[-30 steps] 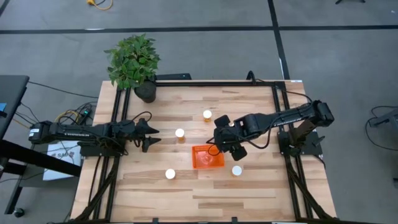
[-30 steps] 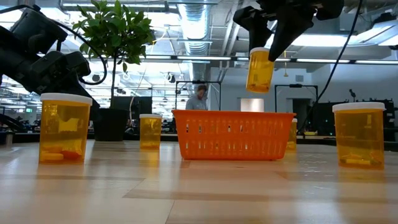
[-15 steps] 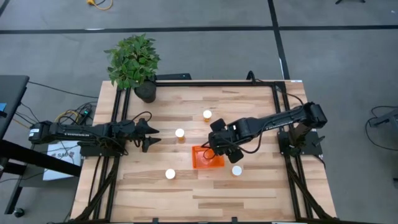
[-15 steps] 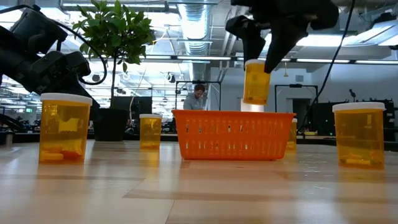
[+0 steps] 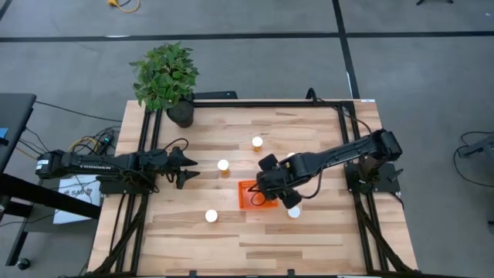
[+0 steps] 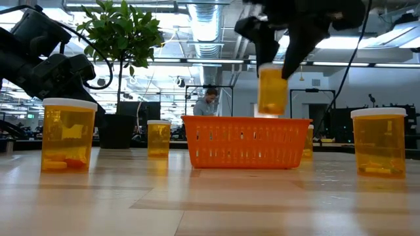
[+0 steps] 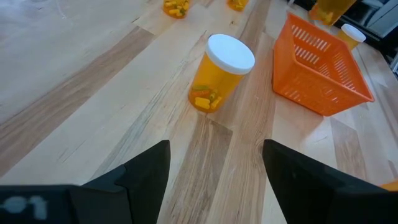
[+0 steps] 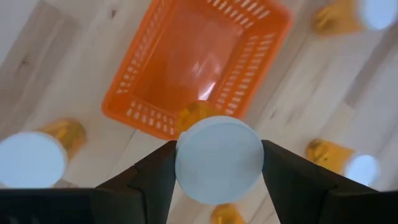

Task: Pick and place pill bottles into a basket
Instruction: Put the orange pill bottle into the orange bin

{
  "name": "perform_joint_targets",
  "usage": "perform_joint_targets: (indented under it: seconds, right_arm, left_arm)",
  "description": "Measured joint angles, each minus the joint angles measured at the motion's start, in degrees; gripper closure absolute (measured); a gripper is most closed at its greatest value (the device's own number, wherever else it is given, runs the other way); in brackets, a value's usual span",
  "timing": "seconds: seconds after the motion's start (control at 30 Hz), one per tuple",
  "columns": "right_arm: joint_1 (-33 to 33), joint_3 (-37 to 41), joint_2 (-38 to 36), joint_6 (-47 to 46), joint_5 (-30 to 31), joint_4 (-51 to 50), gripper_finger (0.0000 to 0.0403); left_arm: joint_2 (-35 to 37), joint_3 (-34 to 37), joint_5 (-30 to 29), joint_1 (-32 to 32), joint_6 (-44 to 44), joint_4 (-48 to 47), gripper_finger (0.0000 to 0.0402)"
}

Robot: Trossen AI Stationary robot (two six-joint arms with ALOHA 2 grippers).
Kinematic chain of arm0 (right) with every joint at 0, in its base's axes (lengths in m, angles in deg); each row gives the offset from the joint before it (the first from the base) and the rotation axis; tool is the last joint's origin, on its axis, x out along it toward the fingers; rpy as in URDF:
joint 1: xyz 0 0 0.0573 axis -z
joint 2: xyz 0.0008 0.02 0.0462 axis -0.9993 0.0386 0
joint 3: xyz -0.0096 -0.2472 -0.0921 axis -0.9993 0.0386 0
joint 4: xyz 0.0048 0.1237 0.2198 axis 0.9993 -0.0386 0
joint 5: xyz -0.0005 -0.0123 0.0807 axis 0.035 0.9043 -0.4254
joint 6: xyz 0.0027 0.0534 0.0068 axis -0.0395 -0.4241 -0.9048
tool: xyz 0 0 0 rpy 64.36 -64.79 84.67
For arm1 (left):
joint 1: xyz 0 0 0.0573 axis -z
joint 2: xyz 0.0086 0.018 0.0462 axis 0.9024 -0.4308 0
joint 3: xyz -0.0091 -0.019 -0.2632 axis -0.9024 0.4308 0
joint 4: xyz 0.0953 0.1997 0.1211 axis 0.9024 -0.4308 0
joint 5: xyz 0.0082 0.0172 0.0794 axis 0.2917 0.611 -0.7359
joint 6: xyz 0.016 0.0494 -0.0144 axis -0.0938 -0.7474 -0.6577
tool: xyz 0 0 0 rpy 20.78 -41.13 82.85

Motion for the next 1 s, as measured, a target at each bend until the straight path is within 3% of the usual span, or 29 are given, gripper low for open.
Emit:
perform_joint_targets:
  seconds: [1.0]
  right_arm:
    - [0.6, 3.2, 2.5, 0.5, -0.5, 4.7, 0.019]
  left_arm:
    - [0.0, 0.0, 0.0, 0.0, 0.0, 0.0, 0.0156]
